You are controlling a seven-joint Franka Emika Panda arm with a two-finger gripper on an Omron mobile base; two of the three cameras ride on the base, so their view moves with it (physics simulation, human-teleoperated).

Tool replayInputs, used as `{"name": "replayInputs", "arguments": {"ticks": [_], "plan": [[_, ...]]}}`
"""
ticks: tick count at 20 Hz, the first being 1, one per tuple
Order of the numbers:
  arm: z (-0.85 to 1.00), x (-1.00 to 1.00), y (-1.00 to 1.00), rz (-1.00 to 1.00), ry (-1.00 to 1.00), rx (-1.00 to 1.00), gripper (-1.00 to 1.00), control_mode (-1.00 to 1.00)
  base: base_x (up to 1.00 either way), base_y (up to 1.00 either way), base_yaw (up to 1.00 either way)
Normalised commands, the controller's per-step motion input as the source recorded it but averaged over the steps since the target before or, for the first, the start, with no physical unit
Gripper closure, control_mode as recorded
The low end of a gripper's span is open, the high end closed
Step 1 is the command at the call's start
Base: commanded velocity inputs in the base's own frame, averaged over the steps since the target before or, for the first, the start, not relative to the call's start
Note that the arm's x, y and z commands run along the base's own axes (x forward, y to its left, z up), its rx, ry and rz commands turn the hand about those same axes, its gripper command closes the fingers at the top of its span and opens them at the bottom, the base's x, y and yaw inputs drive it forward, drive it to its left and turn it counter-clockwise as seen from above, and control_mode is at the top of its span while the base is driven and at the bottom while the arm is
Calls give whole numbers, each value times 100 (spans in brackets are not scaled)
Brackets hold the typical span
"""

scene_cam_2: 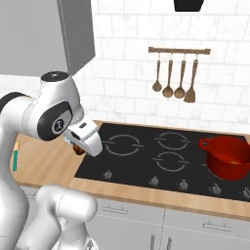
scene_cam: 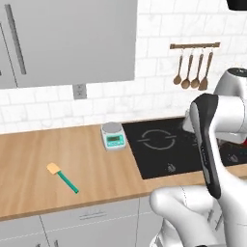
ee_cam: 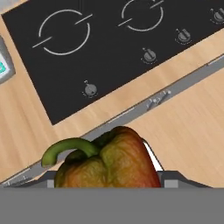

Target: Put the lemon and bell pepper in the pot. Retrieve the spatula and lightly stir the vegetables in the pot.

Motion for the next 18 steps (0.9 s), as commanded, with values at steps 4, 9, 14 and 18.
{"name": "replayInputs", "arguments": {"ticks": [4, 9, 14, 18], "plan": [[0, 0, 0, 0, 0, 0, 100, 100, 0, -100, 0], [0, 0, 0, 0, 0, 0, 100, 100, 11, -100, 0], [9, 12, -52, 0, 0, 3, 100, -100, 8, -40, 0], [12, 23, -95, 0, 0, 1, 100, -100, 0, 0, 0]]}}
